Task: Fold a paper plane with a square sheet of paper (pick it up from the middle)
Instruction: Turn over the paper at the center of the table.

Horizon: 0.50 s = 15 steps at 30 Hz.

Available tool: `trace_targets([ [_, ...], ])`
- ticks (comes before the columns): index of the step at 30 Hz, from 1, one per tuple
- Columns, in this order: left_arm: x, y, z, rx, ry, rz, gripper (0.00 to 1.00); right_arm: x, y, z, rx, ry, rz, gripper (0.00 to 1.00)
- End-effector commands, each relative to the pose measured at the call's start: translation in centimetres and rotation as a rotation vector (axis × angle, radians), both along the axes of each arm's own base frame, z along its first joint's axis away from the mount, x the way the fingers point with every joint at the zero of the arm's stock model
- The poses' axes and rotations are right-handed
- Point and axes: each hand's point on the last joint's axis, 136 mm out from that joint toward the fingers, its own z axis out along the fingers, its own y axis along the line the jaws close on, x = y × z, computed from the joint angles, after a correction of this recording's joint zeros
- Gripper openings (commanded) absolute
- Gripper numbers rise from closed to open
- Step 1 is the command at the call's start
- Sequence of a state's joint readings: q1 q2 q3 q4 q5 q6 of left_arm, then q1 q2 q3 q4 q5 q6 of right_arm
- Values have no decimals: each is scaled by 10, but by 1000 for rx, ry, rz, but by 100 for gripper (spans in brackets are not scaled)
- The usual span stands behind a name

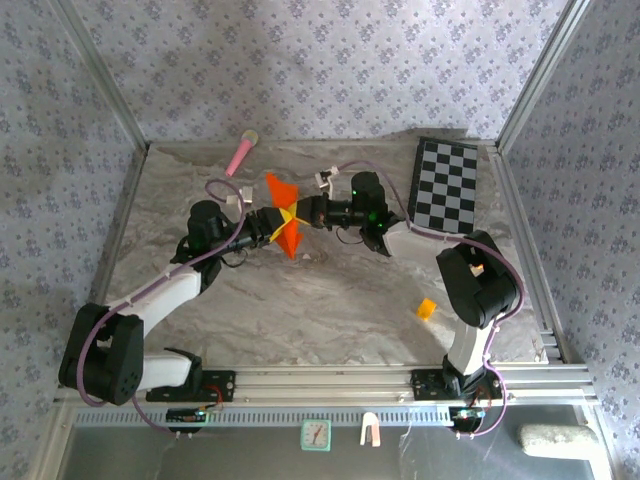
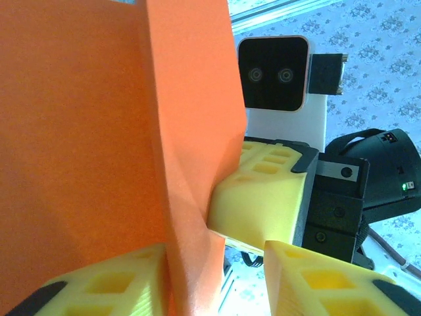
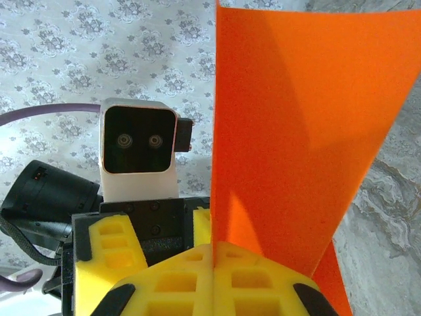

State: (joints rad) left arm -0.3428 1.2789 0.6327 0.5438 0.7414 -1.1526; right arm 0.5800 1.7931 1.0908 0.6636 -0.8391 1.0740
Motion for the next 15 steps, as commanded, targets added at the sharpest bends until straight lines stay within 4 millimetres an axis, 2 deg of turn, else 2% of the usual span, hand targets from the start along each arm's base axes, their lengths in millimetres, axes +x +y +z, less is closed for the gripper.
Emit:
trace_targets([
  [1, -4, -5, 11, -14, -58, -35, 37, -6, -4, 16, 37, -25, 16, 4],
  [9, -2, -4, 10, -6, -59, -25, 26, -5, -5, 18, 42, -24, 16, 7],
  [13, -1, -3, 6, 5, -52, -19, 19, -5, -7, 20, 44, -27, 11, 11],
  [15, -1, -3, 5, 14, -47, -14, 15, -4, -9, 20, 37, -30, 4, 17],
])
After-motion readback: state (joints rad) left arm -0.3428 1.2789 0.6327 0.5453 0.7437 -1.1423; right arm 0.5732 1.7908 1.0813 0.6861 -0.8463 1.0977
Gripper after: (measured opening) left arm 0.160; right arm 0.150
